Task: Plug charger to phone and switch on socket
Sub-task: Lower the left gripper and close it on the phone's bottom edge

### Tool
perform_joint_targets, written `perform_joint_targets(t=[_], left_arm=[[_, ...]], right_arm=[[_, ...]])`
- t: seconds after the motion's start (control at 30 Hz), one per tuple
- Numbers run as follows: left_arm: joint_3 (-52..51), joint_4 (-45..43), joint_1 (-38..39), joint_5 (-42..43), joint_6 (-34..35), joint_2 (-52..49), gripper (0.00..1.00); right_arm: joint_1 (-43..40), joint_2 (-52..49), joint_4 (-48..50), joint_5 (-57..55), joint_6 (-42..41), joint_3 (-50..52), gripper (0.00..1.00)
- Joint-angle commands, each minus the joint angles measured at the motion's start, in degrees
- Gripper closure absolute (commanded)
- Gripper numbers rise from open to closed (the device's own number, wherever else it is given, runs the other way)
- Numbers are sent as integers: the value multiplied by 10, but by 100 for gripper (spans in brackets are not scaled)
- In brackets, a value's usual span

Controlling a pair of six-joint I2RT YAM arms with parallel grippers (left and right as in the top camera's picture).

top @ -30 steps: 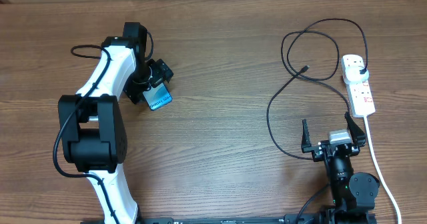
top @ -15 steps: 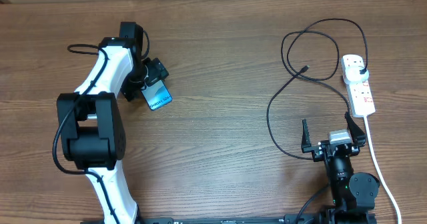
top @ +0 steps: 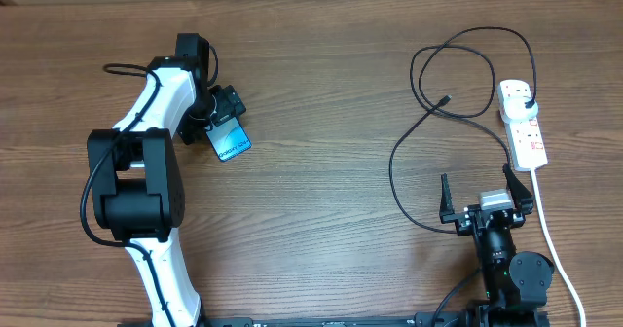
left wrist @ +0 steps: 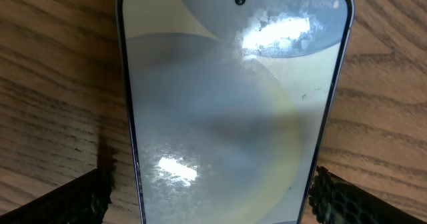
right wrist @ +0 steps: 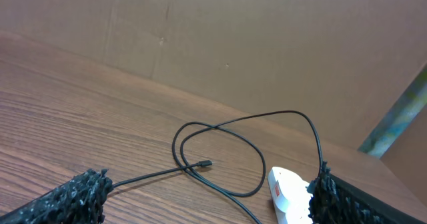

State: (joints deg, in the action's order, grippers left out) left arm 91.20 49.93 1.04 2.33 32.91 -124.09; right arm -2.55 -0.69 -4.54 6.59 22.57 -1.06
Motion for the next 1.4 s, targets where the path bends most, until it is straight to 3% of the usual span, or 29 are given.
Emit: perform_joint_targets(t=[0.0, 0.4, 0.83, 1.1, 1.37], left_arm=[[5, -3, 2, 23, -12, -32, 0], [5, 8, 2, 52, -1, -87, 0], [6, 59, 2, 47, -1, -101, 17], [6, 84, 18, 80, -36, -101, 20], [6, 114, 54, 78, -9, -101, 21]], right_arm=[[-1, 5, 3, -5, 0, 6, 0], [-1, 5, 3, -5, 0, 6, 0], [-1, 5, 3, -5, 0, 6, 0], [-1, 5, 3, -5, 0, 6, 0], [-1, 5, 3, -5, 0, 6, 0]])
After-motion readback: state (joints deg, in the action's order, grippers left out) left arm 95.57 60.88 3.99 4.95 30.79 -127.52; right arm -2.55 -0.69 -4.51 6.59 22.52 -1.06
